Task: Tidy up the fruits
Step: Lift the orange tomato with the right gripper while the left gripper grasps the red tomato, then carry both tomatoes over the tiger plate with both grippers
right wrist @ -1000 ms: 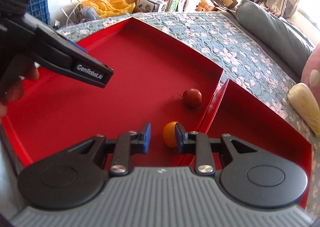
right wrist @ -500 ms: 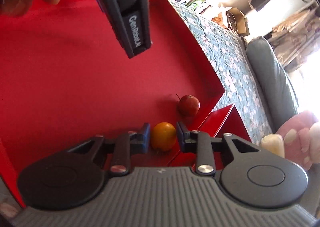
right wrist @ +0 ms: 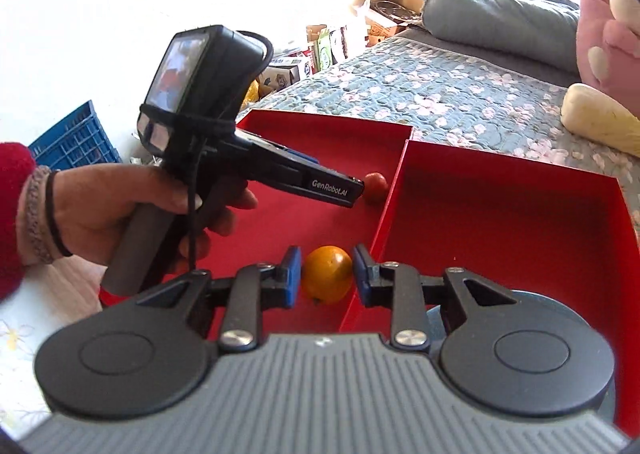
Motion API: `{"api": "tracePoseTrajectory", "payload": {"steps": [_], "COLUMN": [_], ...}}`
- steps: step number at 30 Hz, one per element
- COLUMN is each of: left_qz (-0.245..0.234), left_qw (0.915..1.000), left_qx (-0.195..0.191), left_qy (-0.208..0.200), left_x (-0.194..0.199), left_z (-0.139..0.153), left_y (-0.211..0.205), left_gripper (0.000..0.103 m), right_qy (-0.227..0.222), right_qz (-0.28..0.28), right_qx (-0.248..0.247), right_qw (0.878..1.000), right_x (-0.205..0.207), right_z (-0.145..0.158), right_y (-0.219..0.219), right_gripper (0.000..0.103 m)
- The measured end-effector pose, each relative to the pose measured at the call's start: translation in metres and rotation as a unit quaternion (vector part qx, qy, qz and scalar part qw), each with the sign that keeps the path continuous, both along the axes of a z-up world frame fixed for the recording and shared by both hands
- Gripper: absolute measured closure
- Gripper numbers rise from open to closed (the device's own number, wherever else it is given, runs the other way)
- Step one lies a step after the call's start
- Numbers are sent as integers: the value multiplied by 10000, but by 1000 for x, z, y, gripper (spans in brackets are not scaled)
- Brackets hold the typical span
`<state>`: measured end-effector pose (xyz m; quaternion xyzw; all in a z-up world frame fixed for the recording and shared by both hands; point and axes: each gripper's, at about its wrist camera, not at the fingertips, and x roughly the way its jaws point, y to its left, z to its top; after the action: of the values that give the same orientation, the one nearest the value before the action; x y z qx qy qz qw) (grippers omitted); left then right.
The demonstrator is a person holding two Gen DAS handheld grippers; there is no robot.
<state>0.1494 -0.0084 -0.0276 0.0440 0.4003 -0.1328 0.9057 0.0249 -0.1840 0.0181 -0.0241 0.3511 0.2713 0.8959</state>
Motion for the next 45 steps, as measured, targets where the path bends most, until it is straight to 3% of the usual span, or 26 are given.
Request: {"api": "tracePoseTrajectory", "payload": {"steps": [6,10,14,15,17,25,33,39,45], "left_qz": [-395,-355,-407,-378,-410,-321,-78,32,-48], "left_qw": [9992,9994,9987,9988,9985,9990,9993,9987,9976], "left_qx": [18,21,168,166,112,144,198,197,-166], "left_qy": [-93,-46,-244,-280,-331,-260,-320,-472,-675], "left_x": [10,22,24,25,25,16,-11,-36,-69], "left_z": [-10,-23,-30,-30,-30,-25,-6,13,40], "left_y": [-11,-16,-21,-21,-24,-24,-19,-20,-27], "left_gripper": [42,43,44,47,69,70,70,70,70], "right_qy": [73,76,44,35,9,-6,-193,33,179], "right_qz": [-151,-197,-196,-205,-207,-307,-754,-1411,-1914], "right_qx": [145,214,228,225,211,263,241,66,-75], "right_qw": [9998,9995,9995,9995,9996,9992,9967,9900,9813], "right_x": [0,-1,3,3,1,-8,-30,-39,-44], "right_z": [-1,-2,-3,-3,-2,1,11,-7,-27], "right_y": [-13,-19,-20,-19,-17,-24,-60,-101,-133], "right_gripper": [72,72,72,72,72,72,72,72,72]}}
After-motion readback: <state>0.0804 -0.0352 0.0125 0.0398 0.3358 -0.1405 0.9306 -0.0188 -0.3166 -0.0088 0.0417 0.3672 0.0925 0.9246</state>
